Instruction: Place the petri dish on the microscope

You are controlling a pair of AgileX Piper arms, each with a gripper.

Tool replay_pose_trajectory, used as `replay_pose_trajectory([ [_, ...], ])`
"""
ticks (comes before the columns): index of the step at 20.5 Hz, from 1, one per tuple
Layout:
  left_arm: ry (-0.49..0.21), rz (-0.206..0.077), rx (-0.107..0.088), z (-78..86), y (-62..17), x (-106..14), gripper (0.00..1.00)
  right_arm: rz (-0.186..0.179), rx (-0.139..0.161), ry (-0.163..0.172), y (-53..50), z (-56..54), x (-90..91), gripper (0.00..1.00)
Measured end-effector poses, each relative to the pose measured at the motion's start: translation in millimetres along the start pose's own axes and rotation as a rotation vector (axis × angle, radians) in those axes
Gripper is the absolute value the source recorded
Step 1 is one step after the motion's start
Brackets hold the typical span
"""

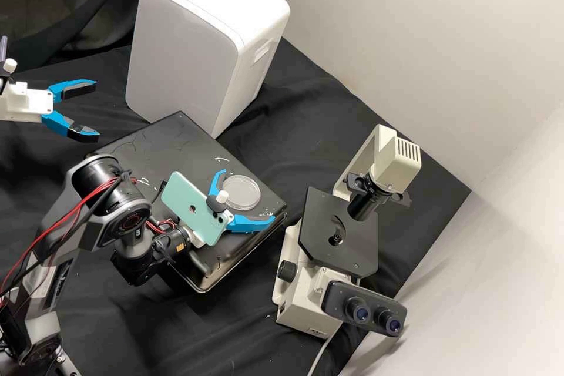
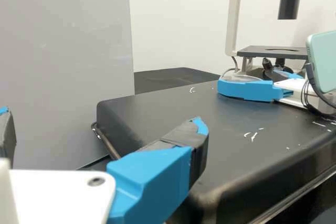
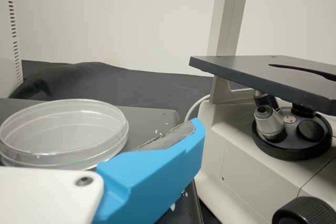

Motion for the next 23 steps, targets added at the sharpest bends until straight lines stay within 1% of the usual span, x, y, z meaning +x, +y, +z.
replay_pose_trajectory([
  [18,0.0,0.0,0.0,0.0,0.0,0.0,1.0,-0.002,0.0,0.002,0.8,1.0,-0.1,0.0],
  [20,0.0,0.0,0.0,0.0,0.0,0.0,1.0,-0.01,-0.003,0.011,0.9,1.1,-0.2,0.0],
  [23,0.0,0.0,0.0,0.0,0.0,0.0,1.0,-0.015,0.007,0.016,1.7,1.9,-0.2,0.0],
])
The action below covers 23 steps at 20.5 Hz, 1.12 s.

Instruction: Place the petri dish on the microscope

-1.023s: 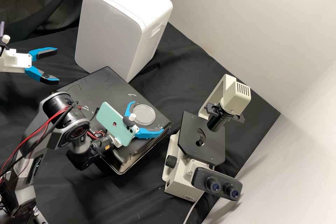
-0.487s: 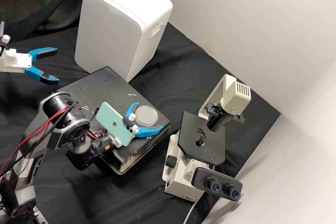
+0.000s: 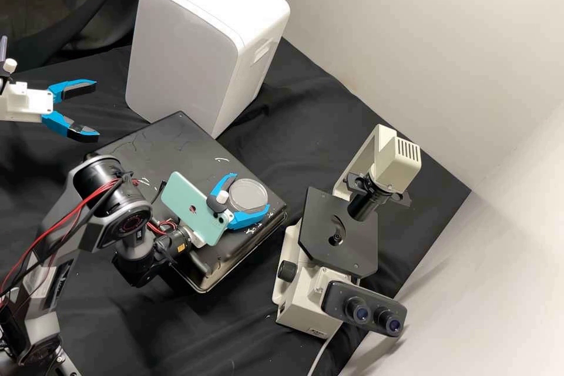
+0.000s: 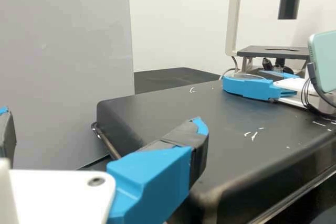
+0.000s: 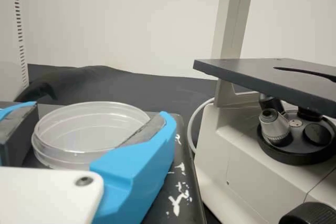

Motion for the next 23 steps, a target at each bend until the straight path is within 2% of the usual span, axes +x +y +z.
replay_pose_trajectory([
  [5,0.0,0.0,0.0,0.0,0.0,0.0,1.0,-0.003,0.02,0.003,1.1,1.2,-0.2,0.0],
  [14,0.005,-0.004,0.0,-0.9,-0.7,0.3,1.0,-0.004,0.027,0.004,1.6,1.8,-0.3,0.0],
  [18,0.006,-0.01,0.001,-1.1,-2.0,0.7,1.0,0.013,0.034,0.015,10.4,-0.7,-4.3,0.0],
  [20,0.006,-0.01,0.001,-1.1,-2.0,0.7,1.0,0.027,0.034,0.0,16.9,-0.3,-9.7,0.0],
  [23,0.006,-0.01,0.001,-1.1,-2.0,0.7,1.0,0.057,0.061,-0.03,27.9,2.8,-17.6,0.0],
])
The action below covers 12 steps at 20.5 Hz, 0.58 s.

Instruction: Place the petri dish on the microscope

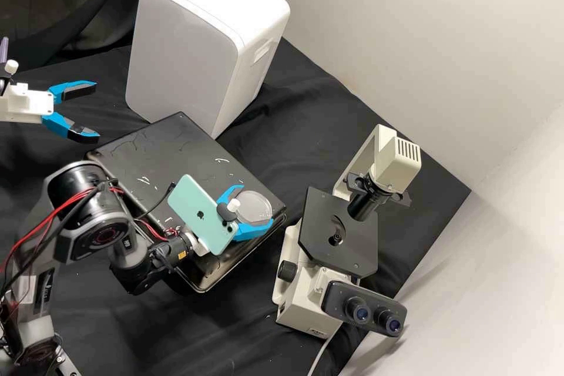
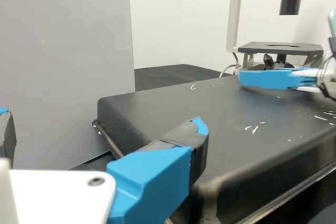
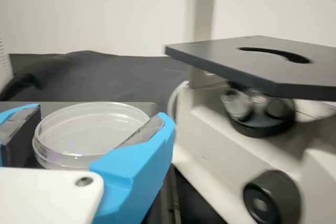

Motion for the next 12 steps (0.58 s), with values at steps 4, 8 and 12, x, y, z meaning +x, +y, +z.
replay_pose_trajectory([
  [4,0.002,-0.007,0.0,-0.3,-1.3,0.4,1.0,0.044,0.018,-0.026,14.6,1.4,-7.6,0.0],
  [8,0.003,-0.013,0.001,-0.6,-2.5,0.8,1.0,0.076,0.014,-0.024,23.2,-1.0,-12.2,0.0],
  [12,0.003,-0.013,0.001,-0.6,-2.5,0.8,1.0,0.115,0.026,-0.019,32.8,-3.4,-22.0,0.0],
])
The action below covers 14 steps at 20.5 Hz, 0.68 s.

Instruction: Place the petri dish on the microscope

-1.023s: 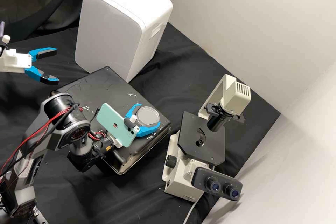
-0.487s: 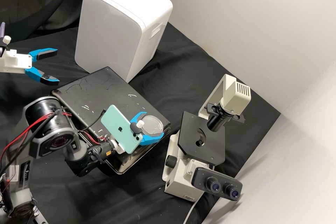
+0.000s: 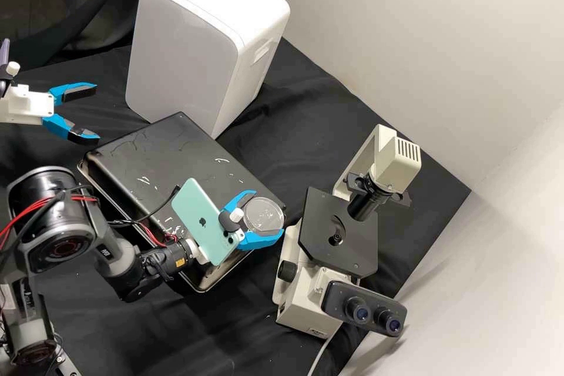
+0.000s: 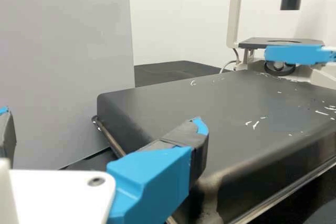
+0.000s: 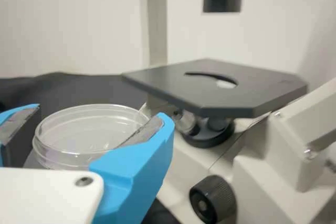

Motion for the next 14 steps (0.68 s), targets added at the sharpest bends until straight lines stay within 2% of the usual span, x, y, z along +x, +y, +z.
replay_pose_trajectory([
  [2,0.0,0.0,0.0,0.0,0.0,0.0,1.0,0.026,0.004,0.009,7.1,-1.9,-3.3,0.0],
  [9,0.0,0.0,0.0,0.0,0.0,0.0,1.0,0.106,0.05,0.008,29.5,0.8,-12.5,0.0],
  [14,0.0,0.0,0.0,0.0,0.0,0.0,1.0,0.116,0.059,0.01,32.5,1.2,-12.9,0.0],
])
